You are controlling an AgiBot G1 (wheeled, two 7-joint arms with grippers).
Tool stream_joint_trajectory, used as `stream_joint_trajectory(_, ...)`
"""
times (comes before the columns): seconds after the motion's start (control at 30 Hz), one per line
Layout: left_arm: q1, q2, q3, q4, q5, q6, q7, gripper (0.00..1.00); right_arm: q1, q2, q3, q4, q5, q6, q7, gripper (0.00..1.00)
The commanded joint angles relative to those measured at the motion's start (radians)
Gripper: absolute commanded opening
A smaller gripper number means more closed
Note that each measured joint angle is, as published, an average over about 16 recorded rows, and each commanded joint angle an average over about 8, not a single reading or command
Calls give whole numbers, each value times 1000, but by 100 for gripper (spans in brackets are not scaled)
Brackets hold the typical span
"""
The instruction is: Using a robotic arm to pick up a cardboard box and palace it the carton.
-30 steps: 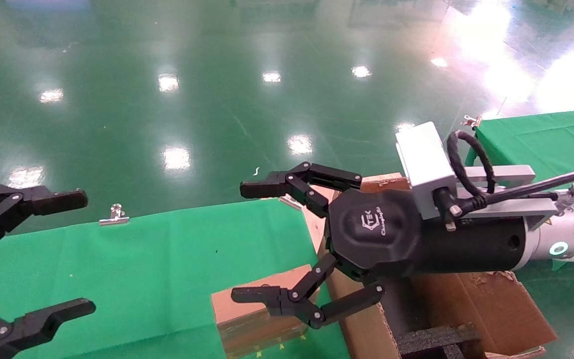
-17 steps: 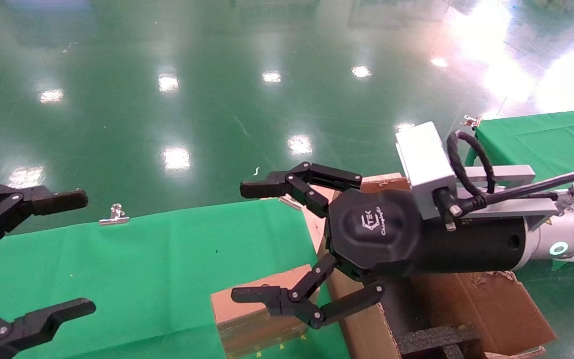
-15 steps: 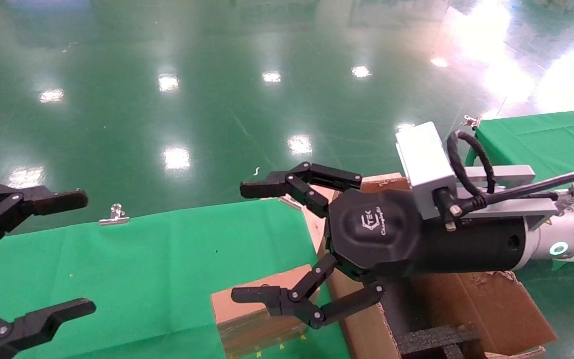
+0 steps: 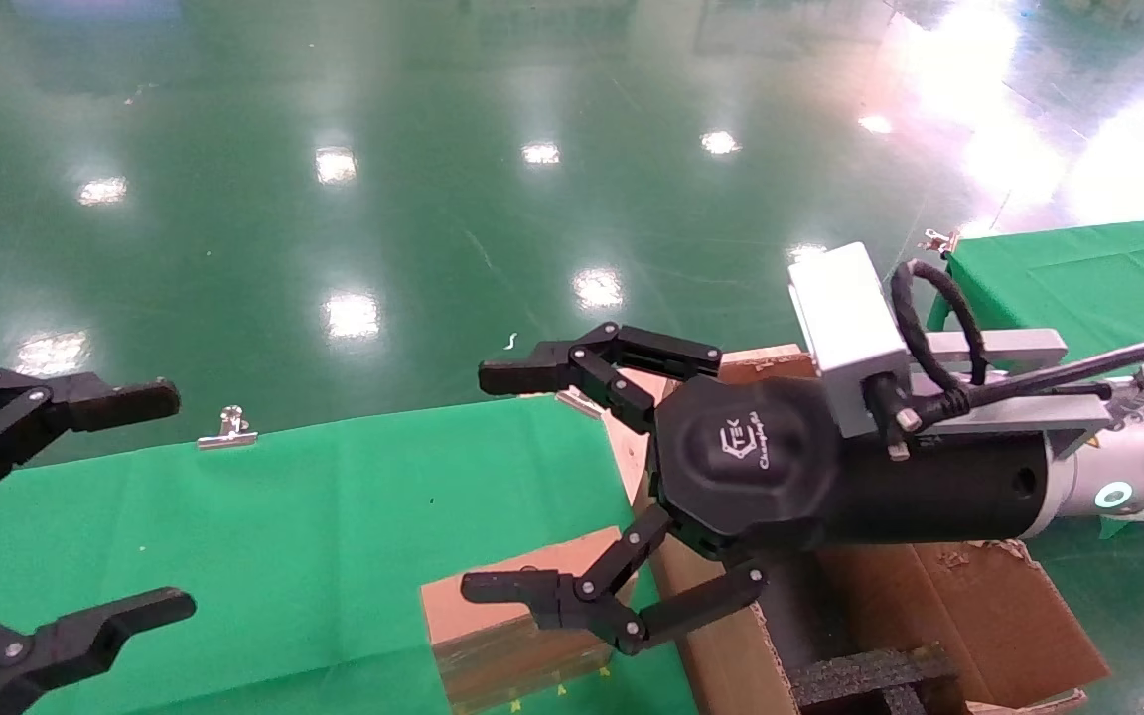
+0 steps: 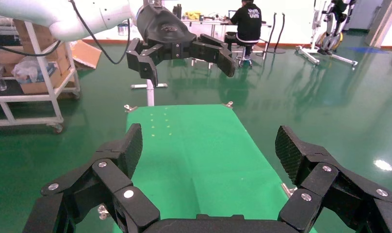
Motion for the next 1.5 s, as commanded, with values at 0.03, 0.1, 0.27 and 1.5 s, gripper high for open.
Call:
stream_joint_trajectory(0.03,0,0,0,0,0,0,0,0,-2,0,-2,0,-2,1,2,100)
stream_joint_trajectory(0.1,0,0,0,0,0,0,0,0,7,-5,-18,-2,-34,4,8,100)
stream_joint_trajectory(0.27,0,0,0,0,0,0,0,0,54,-34,-78,-14,-154,3,20,100)
stream_joint_trajectory(1.5,0,0,0,0,0,0,0,57,456,-389,-488,-274,-887,-76,-73,63)
